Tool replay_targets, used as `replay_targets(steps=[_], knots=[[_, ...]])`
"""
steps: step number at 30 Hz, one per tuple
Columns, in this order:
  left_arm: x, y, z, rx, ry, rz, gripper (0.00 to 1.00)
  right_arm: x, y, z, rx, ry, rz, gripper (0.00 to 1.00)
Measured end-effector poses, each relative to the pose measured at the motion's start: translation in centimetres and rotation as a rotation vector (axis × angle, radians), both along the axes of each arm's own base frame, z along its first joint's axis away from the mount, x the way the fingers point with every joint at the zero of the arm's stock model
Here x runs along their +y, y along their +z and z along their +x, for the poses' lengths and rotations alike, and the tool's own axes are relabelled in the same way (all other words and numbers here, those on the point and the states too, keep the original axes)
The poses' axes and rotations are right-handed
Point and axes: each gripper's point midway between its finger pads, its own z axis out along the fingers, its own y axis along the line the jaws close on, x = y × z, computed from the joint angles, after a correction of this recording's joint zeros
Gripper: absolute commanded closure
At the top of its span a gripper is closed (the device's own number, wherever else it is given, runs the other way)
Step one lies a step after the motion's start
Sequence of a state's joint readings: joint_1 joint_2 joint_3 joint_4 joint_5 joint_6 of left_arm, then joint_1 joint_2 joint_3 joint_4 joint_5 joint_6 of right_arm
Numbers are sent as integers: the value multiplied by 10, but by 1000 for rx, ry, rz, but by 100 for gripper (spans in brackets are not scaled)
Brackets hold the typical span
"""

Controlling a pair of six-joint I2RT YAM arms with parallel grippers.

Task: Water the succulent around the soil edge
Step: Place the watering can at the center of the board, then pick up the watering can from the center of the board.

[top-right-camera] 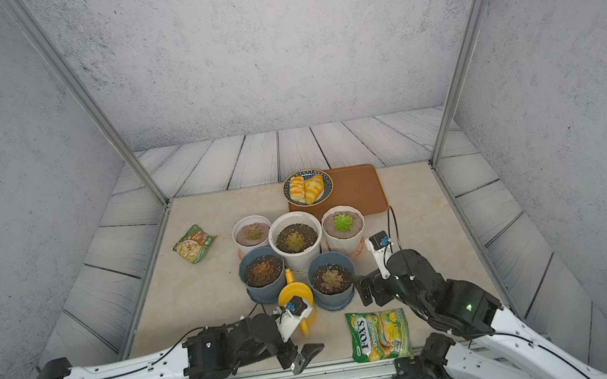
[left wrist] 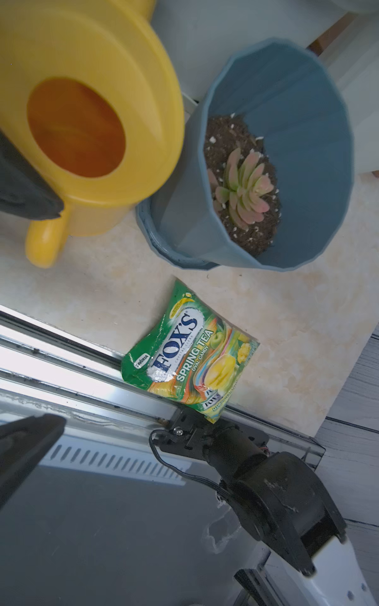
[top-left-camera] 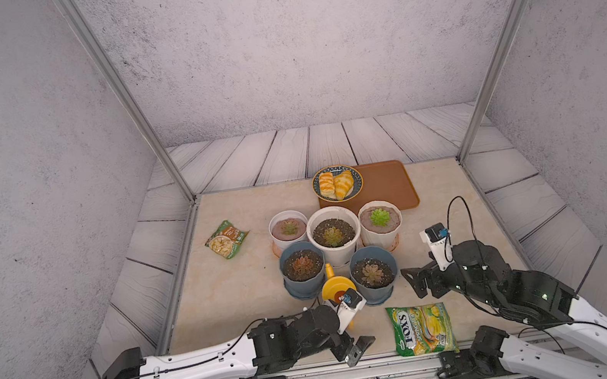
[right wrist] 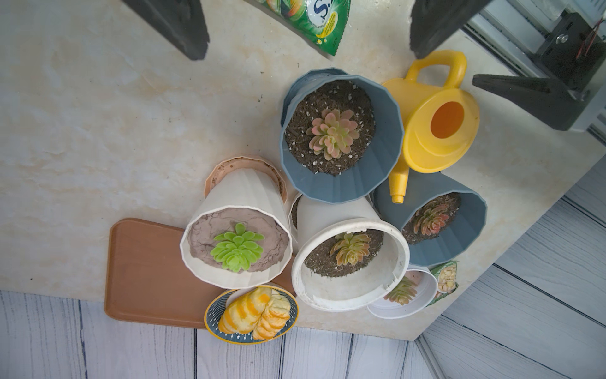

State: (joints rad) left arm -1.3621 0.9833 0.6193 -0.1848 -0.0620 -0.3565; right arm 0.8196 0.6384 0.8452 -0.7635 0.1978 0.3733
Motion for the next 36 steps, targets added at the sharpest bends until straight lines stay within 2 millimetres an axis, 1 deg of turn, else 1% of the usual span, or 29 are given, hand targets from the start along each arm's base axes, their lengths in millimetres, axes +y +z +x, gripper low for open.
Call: replay_targets(steps=[2, 4, 8, 11, 14, 16, 19, 22, 25, 27, 29, 34, 36], knots=[[6, 7, 7, -25, 37, 28, 2, -1, 2, -2, -3, 2, 8, 1], [18, 11, 17, -65, 98, 59, 2, 0, 4, -3, -9, 6, 32, 1], [60, 23, 39, -175, 242, 126, 2, 8, 0, -8, -3, 36, 90, 3], [92, 43, 53, -251, 347, 145, 2, 18, -13, -10, 42, 60, 125, 5], [116, 68, 61, -293, 434, 122, 2, 33, -31, -14, 106, 89, 148, 6], [128, 82, 62, -300, 457, 108, 2, 46, -39, -20, 142, 121, 144, 7], [143, 103, 62, -314, 478, 112, 2, 71, -47, -34, 163, 195, 123, 7], [161, 119, 64, -344, 508, 122, 2, 95, -53, -51, 177, 251, 111, 11], [180, 122, 64, -364, 528, 117, 2, 115, -61, -59, 187, 253, 132, 18], [188, 121, 62, -368, 531, 92, 2, 125, -72, -63, 194, 238, 130, 19], [197, 119, 60, -369, 529, 68, 2, 133, -86, -69, 194, 222, 106, 23], [208, 123, 58, -368, 537, 19, 1, 151, -106, -75, 173, 178, 73, 33], [210, 124, 57, -367, 538, 9, 2, 157, -113, -75, 165, 153, 70, 35]])
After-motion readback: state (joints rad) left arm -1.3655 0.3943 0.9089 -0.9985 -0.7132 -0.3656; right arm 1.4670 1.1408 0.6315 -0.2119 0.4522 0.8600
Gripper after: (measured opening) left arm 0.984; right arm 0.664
